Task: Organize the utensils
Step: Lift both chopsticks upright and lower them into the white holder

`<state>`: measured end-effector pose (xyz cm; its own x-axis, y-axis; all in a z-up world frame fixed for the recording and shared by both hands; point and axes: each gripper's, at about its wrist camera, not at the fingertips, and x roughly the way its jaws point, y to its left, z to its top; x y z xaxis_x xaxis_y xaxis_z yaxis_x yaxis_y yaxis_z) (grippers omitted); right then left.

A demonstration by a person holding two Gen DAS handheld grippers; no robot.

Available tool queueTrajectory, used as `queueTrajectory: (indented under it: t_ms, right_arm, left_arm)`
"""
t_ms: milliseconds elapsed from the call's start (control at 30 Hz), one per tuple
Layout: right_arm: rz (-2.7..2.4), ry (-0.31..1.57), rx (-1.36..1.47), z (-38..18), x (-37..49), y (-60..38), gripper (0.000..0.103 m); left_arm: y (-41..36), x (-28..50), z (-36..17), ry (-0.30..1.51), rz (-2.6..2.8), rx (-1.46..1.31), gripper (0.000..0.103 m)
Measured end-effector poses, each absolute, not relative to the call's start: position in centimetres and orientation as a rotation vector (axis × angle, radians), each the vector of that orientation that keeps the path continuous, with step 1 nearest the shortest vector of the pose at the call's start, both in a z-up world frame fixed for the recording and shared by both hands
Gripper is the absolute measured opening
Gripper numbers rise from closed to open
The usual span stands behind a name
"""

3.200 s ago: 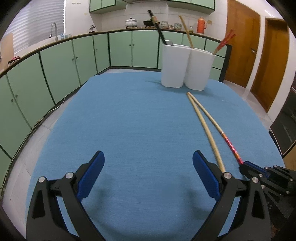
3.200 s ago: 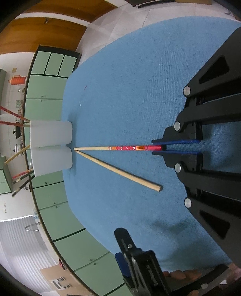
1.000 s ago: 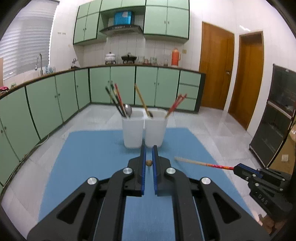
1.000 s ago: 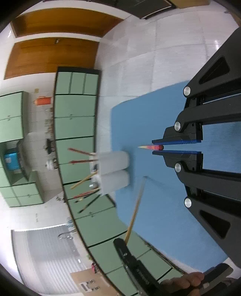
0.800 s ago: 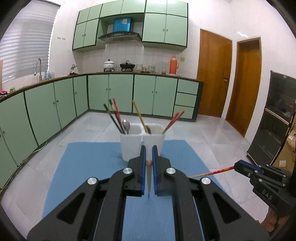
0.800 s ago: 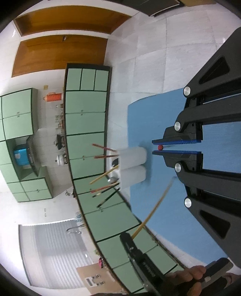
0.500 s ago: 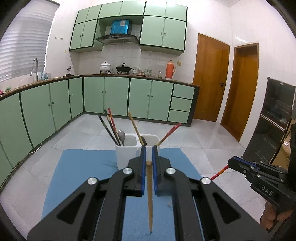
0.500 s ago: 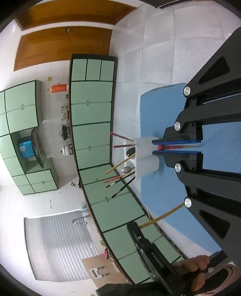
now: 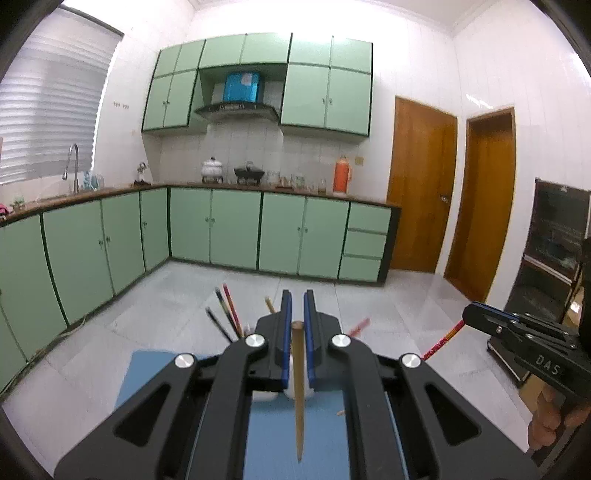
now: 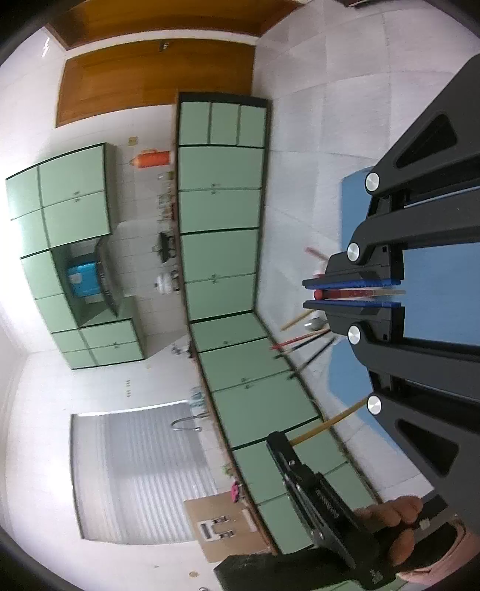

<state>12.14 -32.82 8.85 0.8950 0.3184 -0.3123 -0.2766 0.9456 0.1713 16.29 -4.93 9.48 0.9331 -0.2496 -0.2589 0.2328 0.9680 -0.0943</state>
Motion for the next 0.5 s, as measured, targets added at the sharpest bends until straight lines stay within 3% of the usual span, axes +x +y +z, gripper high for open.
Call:
queueTrajectory:
  t_ms: [233, 500]
  right_arm:
    - [0.316, 0.27, 0.121, 12.8, 15.3, -31.7, 0.005]
    - [0.266, 0.258, 0.091, 13.5, 19.8, -30.3, 0.005]
  left_arm:
    - [-5.0, 20.4, 13.8, 0.191, -0.218, -0.086, 0.005]
    - [-5.7, 25.0, 15.4, 0.125, -0.169, -0.092, 0.005]
